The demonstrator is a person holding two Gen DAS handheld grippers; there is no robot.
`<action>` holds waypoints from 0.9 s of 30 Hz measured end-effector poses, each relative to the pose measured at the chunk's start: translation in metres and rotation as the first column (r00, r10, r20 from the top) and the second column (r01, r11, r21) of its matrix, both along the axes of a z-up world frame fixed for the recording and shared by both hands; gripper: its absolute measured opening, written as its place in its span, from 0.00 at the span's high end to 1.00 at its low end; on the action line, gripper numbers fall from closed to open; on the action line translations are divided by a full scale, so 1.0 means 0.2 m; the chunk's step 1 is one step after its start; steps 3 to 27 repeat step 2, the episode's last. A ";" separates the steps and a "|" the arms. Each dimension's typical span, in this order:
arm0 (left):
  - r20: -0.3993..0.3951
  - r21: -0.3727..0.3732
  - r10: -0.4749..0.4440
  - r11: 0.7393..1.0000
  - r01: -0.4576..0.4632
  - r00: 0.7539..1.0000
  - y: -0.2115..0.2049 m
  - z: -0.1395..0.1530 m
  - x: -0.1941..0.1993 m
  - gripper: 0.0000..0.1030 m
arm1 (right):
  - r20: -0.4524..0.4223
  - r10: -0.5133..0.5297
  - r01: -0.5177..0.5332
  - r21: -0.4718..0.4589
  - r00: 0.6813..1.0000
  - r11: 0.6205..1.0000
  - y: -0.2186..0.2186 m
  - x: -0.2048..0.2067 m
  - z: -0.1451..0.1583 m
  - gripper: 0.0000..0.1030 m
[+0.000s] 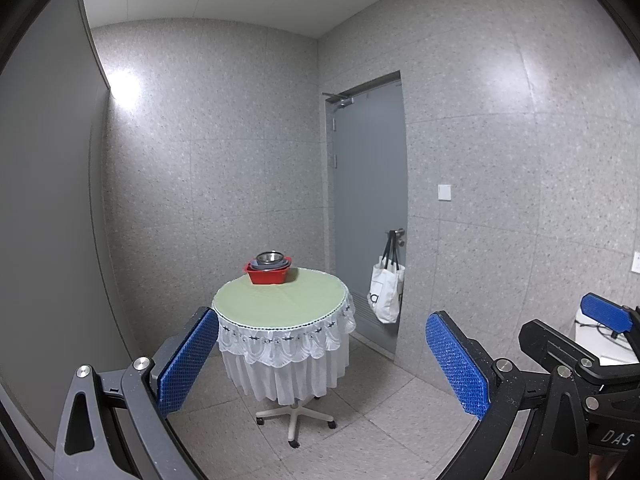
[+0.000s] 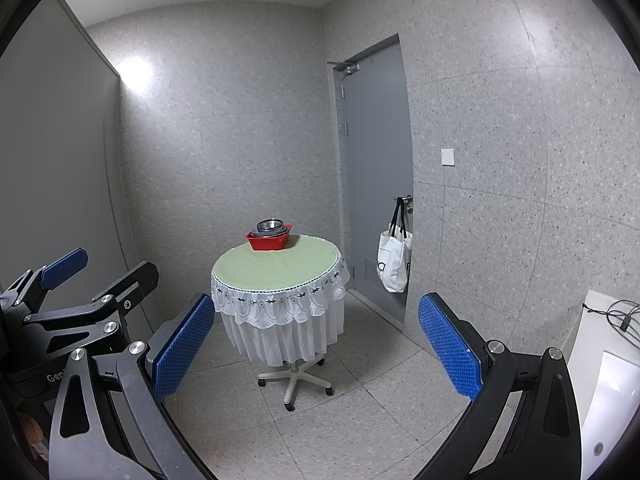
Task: Organize plates and bowls
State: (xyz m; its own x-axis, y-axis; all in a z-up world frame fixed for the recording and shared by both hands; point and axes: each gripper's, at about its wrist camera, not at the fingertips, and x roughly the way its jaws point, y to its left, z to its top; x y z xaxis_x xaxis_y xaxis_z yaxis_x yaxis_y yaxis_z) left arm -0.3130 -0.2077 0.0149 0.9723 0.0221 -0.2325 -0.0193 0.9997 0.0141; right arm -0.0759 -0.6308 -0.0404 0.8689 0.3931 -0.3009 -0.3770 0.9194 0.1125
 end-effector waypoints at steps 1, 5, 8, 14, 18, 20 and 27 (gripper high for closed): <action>-0.001 0.002 -0.002 1.000 0.002 1.000 0.01 0.00 0.01 0.00 | -0.001 -0.001 0.001 0.000 1.000 1.000 0.00 0.01 0.00 0.00; -0.001 0.005 -0.007 1.000 0.007 1.000 0.04 0.00 0.03 0.00 | -0.003 -0.004 0.004 0.002 1.000 1.000 0.02 0.02 0.00 0.00; -0.001 0.005 -0.007 1.000 0.007 1.000 0.04 0.00 0.03 0.00 | -0.003 -0.004 0.004 0.002 1.000 1.000 0.02 0.02 0.00 0.00; -0.001 0.005 -0.007 1.000 0.007 1.000 0.04 0.00 0.03 0.00 | -0.003 -0.004 0.004 0.002 1.000 1.000 0.02 0.02 0.00 0.00; -0.001 0.005 -0.007 1.000 0.007 1.000 0.04 0.00 0.03 0.00 | -0.003 -0.004 0.004 0.002 1.000 1.000 0.02 0.02 0.00 0.00; -0.001 0.005 -0.007 1.000 0.007 1.000 0.04 0.00 0.03 0.00 | -0.003 -0.004 0.004 0.002 1.000 1.000 0.02 0.02 0.00 0.00; -0.001 0.005 -0.007 1.000 0.007 1.000 0.04 0.00 0.03 0.00 | -0.003 -0.004 0.004 0.002 1.000 1.000 0.02 0.02 0.00 0.00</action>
